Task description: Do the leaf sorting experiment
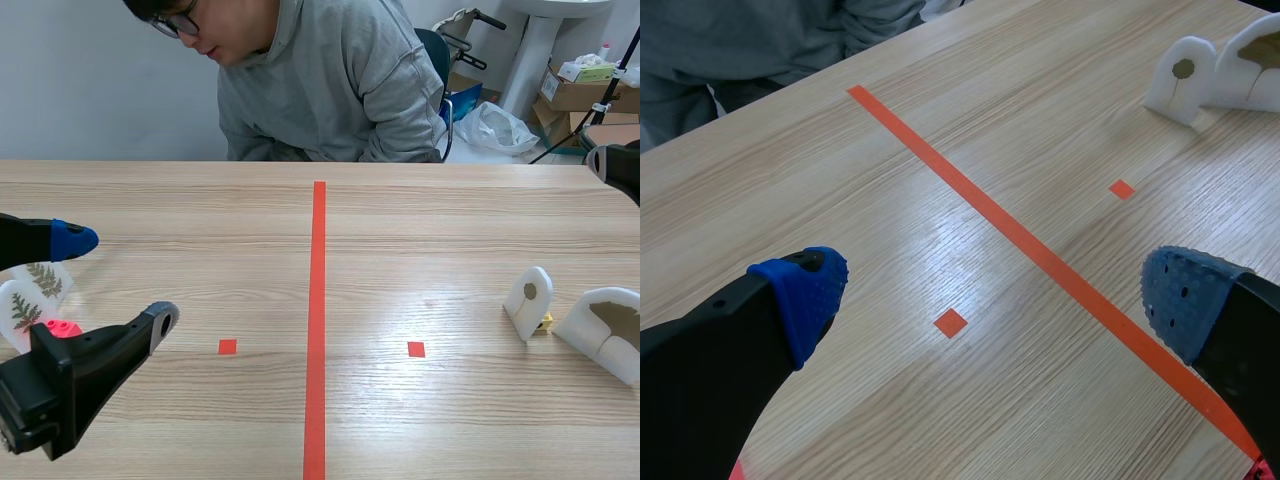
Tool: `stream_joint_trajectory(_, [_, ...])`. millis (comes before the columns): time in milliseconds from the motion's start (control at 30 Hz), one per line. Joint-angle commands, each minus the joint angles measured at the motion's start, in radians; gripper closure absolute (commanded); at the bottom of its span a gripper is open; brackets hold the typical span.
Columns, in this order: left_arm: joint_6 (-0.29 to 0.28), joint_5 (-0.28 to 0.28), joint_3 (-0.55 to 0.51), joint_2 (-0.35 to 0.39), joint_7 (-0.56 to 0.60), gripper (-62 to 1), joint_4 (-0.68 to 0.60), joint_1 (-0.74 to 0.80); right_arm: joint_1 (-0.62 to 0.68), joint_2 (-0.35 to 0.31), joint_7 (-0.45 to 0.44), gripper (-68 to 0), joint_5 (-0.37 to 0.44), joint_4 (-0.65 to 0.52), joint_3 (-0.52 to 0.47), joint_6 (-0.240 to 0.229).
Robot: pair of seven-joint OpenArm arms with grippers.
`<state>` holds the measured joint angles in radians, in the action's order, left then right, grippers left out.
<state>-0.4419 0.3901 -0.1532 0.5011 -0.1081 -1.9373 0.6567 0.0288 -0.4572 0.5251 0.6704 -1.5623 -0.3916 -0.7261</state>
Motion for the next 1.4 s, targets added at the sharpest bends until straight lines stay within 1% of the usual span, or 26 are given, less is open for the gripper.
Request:
stream_joint_trajectory(0, [0.002, 0.01, 0.0, -0.008, 0.014, -62.3, -0.008, 0.008, -0.006, -0.014, -0.019, -57.8, 0.011, 0.0, -0.008, 0.0])
stream_joint_trajectory(67, [0.002, 0.01, 0.0, -0.008, 0.014, -62.3, -0.008, 0.008, -0.006, -0.014, -0.02, -57.8, 0.01, 0.0, -0.008, 0.0])
stream_joint_trajectory(200, [0.002, 0.01, 0.0, -0.008, 0.014, -62.3, -0.008, 0.008, -0.006, -0.015, 0.017, -57.8, -0.001, 0.0, -0.008, 0.0])
stream_joint_trajectory(333, [0.002, 0.01, 0.0, -0.008, 0.014, -62.3, -0.008, 0.008, -0.006, -0.014, 0.014, -57.8, 0.0, 0.0, -0.008, 0.0])
stream_joint_trajectory(500, [0.002, 0.01, 0.0, -0.008, 0.013, -62.3, -0.008, 0.008, 0.025, -0.016, -0.058, -57.8, 0.023, 0.0, -0.009, 0.0])
stream_joint_trajectory(633, [0.002, 0.01, 0.0, -0.008, 0.013, -62.3, -0.007, 0.008, 0.078, -0.016, -0.159, -57.8, 0.031, 0.0, -0.013, -0.007])
stream_joint_trajectory(700, [0.002, 0.01, 0.0, -0.008, 0.014, -62.3, -0.007, 0.008, 0.111, -0.016, -0.199, -57.8, 0.061, 0.0, -0.022, -0.019])
stream_joint_trajectory(867, [0.002, 0.01, 0.0, -0.008, 0.014, -62.3, -0.007, 0.008, 0.197, -0.016, -0.271, -57.8, 0.176, 0.0, -0.072, -0.019])
stream_joint_trajectory(967, [0.002, 0.01, 0.0, -0.008, 0.014, -62.3, -0.007, 0.008, 0.241, -0.015, -0.305, -57.8, 0.212, 0.0, -0.106, -0.019])
stream_joint_trajectory(1033, [0.002, 0.01, 0.0, -0.008, 0.014, -62.3, -0.007, 0.008, 0.255, -0.014, -0.298, -57.8, 0.214, 0.0, -0.121, -0.019])
stream_joint_trajectory(1167, [0.002, 0.01, 0.0, -0.008, 0.014, -62.3, -0.007, 0.008, 0.254, -0.013, -0.195, -57.8, 0.19, 0.0, -0.116, -0.019])
stream_joint_trajectory(1267, [0.002, 0.01, 0.0, -0.008, 0.014, -62.3, -0.007, 0.008, 0.254, -0.005, -0.177, -57.8, 0.181, 0.0, -0.113, -0.019])
stream_joint_trajectory(1333, [0.002, 0.01, 0.0, -0.008, 0.014, -62.3, -0.007, 0.008, 0.254, -0.002, -0.16, -57.8, 0.145, 0.0, -0.113, -0.019])
stream_joint_trajectory(1367, [0.002, 0.01, 0.0, -0.008, 0.014, -62.3, -0.007, 0.008, 0.254, -0.002, -0.158, -57.8, 0.136, 0.0, -0.112, -0.006])
